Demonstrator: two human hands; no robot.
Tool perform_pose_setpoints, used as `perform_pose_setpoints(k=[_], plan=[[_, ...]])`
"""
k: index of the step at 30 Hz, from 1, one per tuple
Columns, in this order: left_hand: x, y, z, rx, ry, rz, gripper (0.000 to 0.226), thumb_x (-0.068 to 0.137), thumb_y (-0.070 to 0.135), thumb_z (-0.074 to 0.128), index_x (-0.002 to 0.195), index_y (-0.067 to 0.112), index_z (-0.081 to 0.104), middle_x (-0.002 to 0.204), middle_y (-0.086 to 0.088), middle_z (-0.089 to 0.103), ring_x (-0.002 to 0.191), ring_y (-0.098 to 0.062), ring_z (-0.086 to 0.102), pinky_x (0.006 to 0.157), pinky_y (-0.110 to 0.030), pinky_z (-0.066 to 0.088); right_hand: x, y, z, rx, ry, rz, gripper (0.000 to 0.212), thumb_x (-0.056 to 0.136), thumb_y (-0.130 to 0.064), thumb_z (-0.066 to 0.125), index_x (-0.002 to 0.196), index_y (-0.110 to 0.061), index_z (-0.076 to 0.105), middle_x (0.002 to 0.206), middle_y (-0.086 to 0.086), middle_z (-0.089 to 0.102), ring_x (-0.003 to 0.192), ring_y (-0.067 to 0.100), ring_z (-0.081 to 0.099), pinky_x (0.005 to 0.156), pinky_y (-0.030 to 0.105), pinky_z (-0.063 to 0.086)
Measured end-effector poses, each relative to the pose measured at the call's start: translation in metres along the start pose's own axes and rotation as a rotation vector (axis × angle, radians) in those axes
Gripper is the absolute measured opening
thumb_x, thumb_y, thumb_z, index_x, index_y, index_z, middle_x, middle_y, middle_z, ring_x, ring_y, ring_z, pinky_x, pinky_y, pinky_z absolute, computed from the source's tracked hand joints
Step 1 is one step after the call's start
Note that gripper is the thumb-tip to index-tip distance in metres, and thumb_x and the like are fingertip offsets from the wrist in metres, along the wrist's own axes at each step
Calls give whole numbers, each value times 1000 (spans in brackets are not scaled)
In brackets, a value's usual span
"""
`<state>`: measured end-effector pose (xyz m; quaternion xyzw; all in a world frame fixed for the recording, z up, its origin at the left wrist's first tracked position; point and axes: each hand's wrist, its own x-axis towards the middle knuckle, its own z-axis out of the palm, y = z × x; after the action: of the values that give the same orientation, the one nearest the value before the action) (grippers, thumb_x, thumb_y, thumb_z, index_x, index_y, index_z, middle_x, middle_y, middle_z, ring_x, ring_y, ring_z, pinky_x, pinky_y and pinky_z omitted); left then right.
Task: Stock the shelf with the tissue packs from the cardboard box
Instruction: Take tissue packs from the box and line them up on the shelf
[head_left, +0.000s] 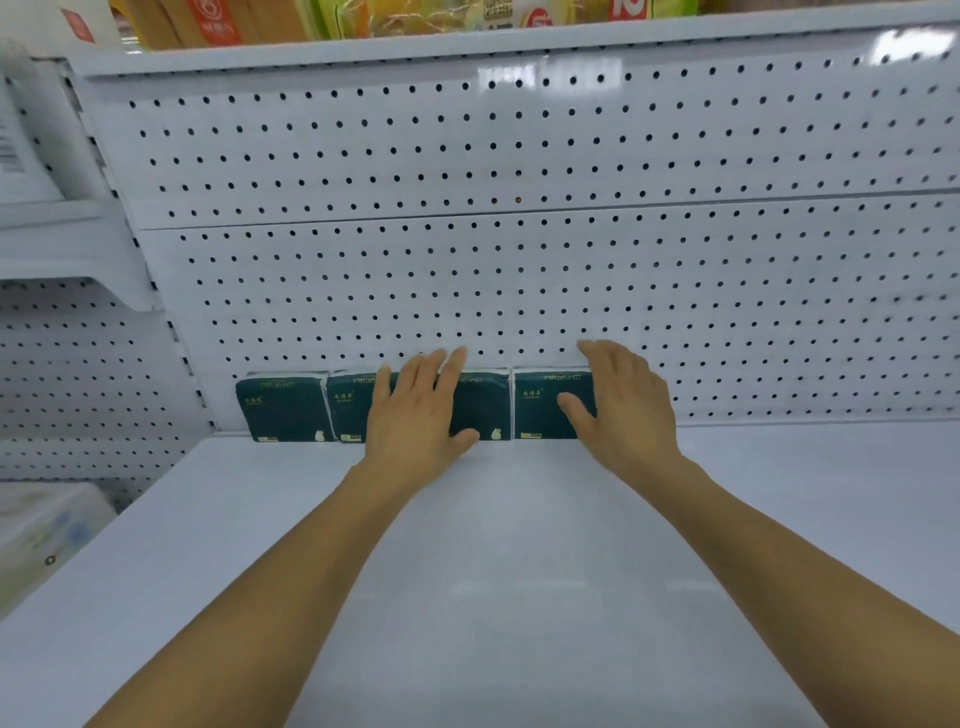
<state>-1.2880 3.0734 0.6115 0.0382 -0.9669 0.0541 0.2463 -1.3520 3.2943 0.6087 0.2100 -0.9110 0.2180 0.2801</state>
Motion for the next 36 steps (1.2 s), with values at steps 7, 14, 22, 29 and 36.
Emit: perform_pose_setpoints(k=[7, 14, 22, 29, 36], plan=[[-75, -13, -45, -31, 276, -54, 88, 81, 48, 72, 152, 17, 29, 148, -9, 45, 128, -30, 52, 103, -49, 43, -48, -58, -25, 57, 123, -265, 61, 88, -33, 66, 141, -15, 43, 138, 8, 53, 121, 29, 53, 94, 45, 45], [-193, -56, -82, -9, 292, -188, 84, 82, 50, 68, 151, 21, 29, 149, -8, 45, 126, -31, 52, 102, -50, 44, -128, -144, -33, 111, 49, -363, 62, 89, -41, 61, 143, -18, 40, 140, 8, 52, 122, 29, 55, 95, 44, 48], [-371, -136, -124, 34, 226, -247, 69, 91, 53, 47, 151, 22, 32, 147, -6, 44, 123, -29, 50, 95, -44, 44, -248, -275, -20, 212, 10, -520, 56, 91, -32, 59, 142, -13, 44, 139, 13, 50, 122, 32, 50, 92, 47, 46], [-528, -208, -131, 68, 9, -399, 70, 90, 52, 53, 151, 26, 29, 146, -5, 45, 124, -30, 50, 100, -48, 42, -360, -386, 9, 235, -130, -574, 51, 92, -40, 45, 135, -13, 50, 133, 10, 54, 117, 29, 51, 92, 44, 43], [-637, -256, -114, -18, -186, -639, 76, 91, 53, 56, 154, 32, 20, 152, 2, 36, 136, -23, 40, 107, -46, 38, -435, -454, 58, 292, -356, -611, 51, 92, -41, 41, 137, -18, 46, 133, 5, 53, 116, 27, 53, 87, 42, 46]])
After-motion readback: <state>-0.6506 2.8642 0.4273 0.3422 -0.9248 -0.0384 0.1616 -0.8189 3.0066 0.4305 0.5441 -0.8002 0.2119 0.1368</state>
